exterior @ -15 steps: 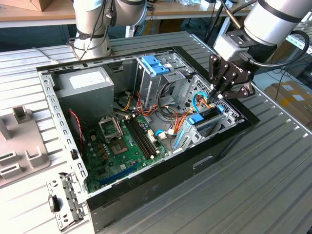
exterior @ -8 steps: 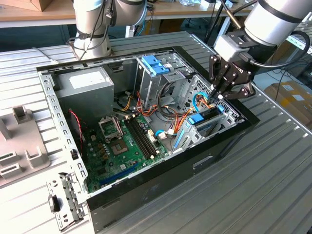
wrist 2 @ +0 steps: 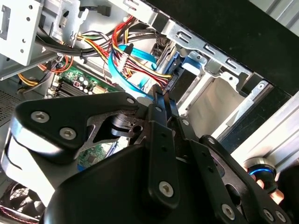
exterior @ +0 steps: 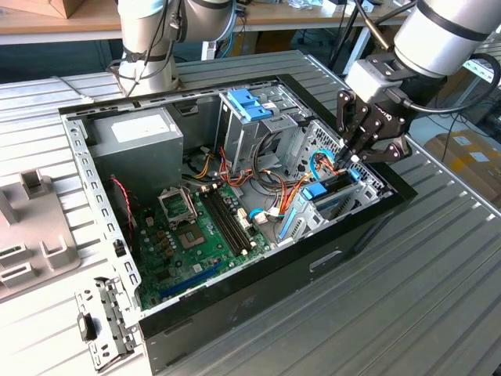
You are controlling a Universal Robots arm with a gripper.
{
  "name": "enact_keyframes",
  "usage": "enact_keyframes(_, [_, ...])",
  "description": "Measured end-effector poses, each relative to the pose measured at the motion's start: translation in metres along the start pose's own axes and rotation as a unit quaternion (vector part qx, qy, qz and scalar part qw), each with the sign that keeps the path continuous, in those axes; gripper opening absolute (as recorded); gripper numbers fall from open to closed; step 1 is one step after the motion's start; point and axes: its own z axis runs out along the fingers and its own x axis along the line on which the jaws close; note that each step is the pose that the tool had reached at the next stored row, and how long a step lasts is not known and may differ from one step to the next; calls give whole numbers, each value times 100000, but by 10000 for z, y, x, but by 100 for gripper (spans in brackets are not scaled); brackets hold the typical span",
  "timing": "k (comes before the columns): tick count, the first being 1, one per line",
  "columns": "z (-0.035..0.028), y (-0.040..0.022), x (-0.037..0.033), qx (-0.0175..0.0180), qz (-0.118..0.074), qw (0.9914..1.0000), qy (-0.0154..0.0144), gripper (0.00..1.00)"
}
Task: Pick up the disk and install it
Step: 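Insert the second disk wire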
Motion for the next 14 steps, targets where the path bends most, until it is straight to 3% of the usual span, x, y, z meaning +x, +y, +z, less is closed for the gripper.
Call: enact_keyframes(14, [26, 21, 50, -2, 4, 100000, -1, 16])
